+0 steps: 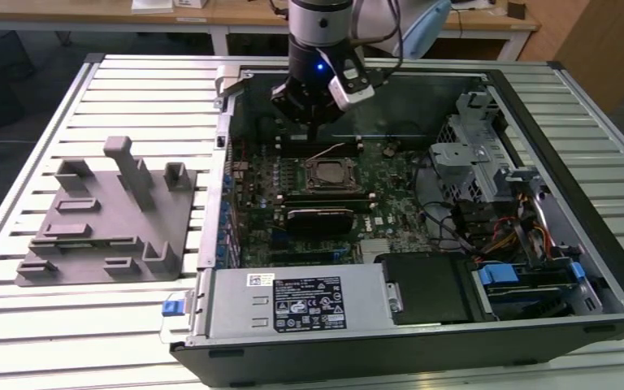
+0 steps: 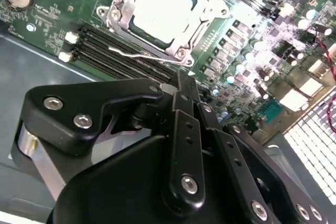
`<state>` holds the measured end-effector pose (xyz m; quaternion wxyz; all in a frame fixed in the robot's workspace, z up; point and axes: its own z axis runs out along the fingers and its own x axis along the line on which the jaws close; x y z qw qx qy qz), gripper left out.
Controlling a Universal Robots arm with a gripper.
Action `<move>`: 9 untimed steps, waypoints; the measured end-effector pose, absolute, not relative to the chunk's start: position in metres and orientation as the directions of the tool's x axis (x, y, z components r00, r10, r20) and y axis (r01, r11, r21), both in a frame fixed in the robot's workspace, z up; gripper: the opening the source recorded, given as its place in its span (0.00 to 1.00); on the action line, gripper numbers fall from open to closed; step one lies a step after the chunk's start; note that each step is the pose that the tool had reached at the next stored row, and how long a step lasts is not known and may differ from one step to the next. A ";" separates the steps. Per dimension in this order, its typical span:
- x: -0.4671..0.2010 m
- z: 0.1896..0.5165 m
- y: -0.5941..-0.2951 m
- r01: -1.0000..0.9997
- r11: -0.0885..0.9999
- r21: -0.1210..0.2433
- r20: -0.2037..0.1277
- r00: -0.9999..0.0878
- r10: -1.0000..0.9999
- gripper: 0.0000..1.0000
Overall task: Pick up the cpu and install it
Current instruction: 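Install the first cpu locking lever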
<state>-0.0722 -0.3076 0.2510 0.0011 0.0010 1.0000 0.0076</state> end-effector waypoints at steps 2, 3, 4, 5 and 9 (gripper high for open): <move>-0.072 0.250 -0.309 0.002 0.999 0.040 -0.002 -1.000 0.002 0.11; -0.072 0.250 -0.310 0.002 0.999 0.048 -0.002 -1.000 0.002 0.11; -0.072 0.249 -0.311 0.002 0.999 0.051 -0.002 -1.000 0.002 0.11; -0.072 0.249 -0.311 0.002 0.999 0.051 -0.002 -1.000 0.002 0.11; -0.072 0.248 -0.311 -0.009 0.999 0.051 -0.002 -1.000 -0.009 0.11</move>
